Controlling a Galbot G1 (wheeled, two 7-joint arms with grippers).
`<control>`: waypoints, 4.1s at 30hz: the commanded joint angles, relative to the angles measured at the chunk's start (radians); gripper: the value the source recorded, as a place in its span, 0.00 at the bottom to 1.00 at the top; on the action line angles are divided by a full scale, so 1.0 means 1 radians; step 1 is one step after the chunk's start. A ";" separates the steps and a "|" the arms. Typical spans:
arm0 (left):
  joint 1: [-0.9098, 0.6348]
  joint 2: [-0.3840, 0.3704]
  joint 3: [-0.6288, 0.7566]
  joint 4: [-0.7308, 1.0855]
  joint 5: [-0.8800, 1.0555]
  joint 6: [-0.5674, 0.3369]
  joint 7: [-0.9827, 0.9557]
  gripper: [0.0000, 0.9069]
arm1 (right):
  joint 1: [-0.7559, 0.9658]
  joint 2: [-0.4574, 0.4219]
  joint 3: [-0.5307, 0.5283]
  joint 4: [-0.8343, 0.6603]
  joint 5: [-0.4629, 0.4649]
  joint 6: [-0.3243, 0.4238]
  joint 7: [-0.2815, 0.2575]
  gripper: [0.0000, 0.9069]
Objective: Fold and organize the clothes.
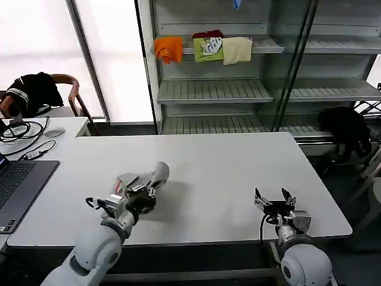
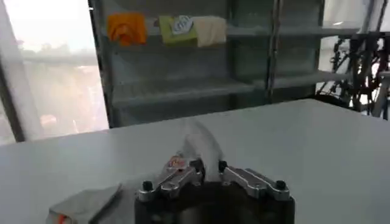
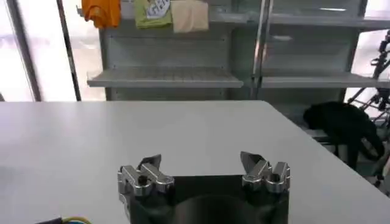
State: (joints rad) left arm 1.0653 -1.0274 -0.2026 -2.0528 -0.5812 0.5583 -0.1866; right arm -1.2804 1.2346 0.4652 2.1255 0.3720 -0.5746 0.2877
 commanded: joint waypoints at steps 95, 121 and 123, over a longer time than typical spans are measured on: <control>0.071 -0.045 -0.258 0.007 0.052 0.018 -0.128 1.00 | 0.470 -0.139 -0.392 -0.355 0.465 -0.008 0.110 0.00; 0.094 -0.083 -0.247 -0.020 0.060 0.017 -0.122 1.00 | 0.434 -0.158 -0.246 -0.296 0.176 0.001 0.051 1.00; 0.097 -0.090 -0.242 -0.023 0.063 0.018 -0.122 1.00 | 0.397 -0.142 -0.255 -0.229 0.196 -0.002 0.060 1.00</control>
State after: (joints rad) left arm 1.1579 -1.1066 -0.4510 -2.0692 -0.5213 0.5759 -0.3101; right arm -0.8135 1.0778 0.1612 1.7248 0.6275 -0.5756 0.3463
